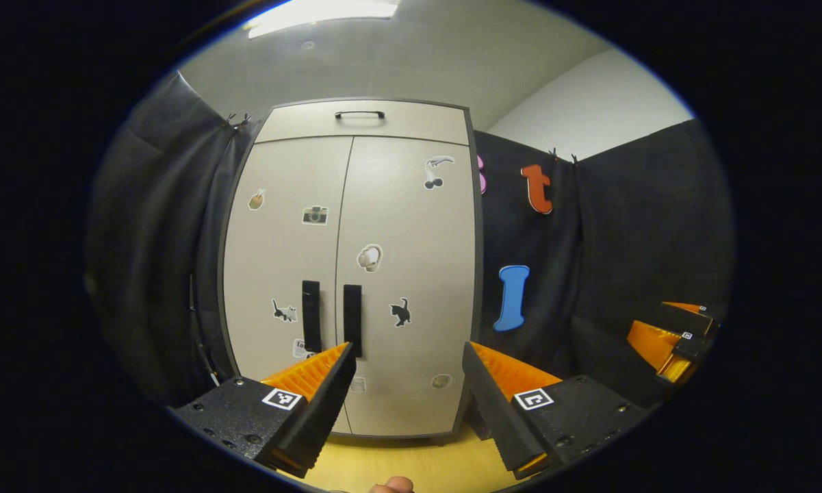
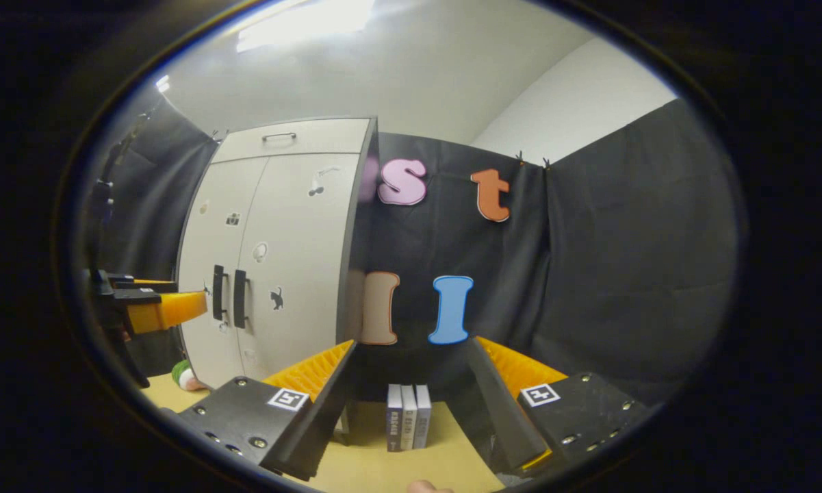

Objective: Grasp the bottle in the cabinet with the left hand and place it on the coaster, then close the right door with the right hand and the left door with the left hand.

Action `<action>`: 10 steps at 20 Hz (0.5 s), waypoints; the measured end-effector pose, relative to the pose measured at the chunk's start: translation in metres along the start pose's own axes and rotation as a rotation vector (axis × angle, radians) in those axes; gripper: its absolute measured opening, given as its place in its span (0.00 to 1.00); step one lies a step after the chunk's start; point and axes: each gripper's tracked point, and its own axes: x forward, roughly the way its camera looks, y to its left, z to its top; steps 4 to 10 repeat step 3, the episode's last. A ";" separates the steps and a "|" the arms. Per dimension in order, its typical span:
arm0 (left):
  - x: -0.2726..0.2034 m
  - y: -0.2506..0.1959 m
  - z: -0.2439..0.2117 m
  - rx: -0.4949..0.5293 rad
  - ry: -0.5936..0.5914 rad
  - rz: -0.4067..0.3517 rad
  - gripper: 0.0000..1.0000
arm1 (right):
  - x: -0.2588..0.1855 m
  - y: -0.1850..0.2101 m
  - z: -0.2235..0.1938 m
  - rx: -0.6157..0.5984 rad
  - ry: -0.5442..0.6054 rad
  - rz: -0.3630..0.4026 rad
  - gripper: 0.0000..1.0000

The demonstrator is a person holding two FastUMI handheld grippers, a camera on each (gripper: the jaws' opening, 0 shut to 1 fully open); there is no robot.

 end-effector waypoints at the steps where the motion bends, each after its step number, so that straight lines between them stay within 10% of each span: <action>1: 0.000 -0.007 -0.002 -0.003 0.000 0.001 0.97 | 0.000 -0.008 -0.001 -0.002 0.001 0.001 0.93; 10: 0.000 -0.022 -0.007 -0.012 0.009 -0.002 0.96 | -0.001 -0.025 -0.005 -0.001 0.009 -0.002 0.93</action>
